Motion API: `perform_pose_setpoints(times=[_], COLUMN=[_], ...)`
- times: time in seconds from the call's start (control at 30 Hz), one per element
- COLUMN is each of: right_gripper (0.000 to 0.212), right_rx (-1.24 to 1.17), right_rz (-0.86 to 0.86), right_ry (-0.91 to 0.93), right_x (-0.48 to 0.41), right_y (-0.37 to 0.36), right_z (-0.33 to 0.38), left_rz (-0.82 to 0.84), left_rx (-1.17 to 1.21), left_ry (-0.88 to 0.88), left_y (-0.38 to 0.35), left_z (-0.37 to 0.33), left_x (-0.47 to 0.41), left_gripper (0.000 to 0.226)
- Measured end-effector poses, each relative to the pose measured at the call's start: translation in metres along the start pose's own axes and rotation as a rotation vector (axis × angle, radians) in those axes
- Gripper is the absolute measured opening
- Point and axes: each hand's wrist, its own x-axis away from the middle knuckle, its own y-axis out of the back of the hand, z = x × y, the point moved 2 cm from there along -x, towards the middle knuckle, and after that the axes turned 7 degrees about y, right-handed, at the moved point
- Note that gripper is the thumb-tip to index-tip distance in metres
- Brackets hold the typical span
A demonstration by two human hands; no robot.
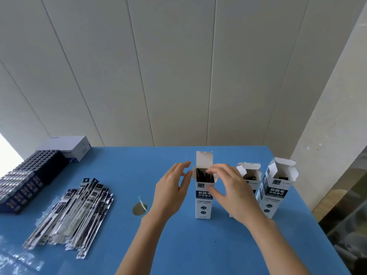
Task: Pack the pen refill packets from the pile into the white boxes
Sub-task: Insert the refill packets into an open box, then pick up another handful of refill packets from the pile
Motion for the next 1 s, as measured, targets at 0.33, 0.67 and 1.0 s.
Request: perform_pose_setpoints(times=[0.33, 0.67, 1.0], right_gripper=[0.021, 0.024, 0.03], right_rx=[-0.006, -0.093, -0.129], right_rz=[0.009, 0.239, 0.289], right_ry=[0.158, 0.246, 0.105], right_x=[0.006, 0.017, 0.046], right_y=[-0.012, -0.078, -0.163], right_z=[0.047, 0.13, 0.249], left_rz=[-0.214, -0.208, -0.111], left_rx=[-0.519, -0.632, -0.704], left_ry=[-0.017, 0.242, 0.3], left_y=[0.035, 0.114, 0.219], left_z=[0.041, 0.106, 0.203], left_x=[0.058, 0.139, 0.227], left_gripper=[0.029, 0.032, 0.033])
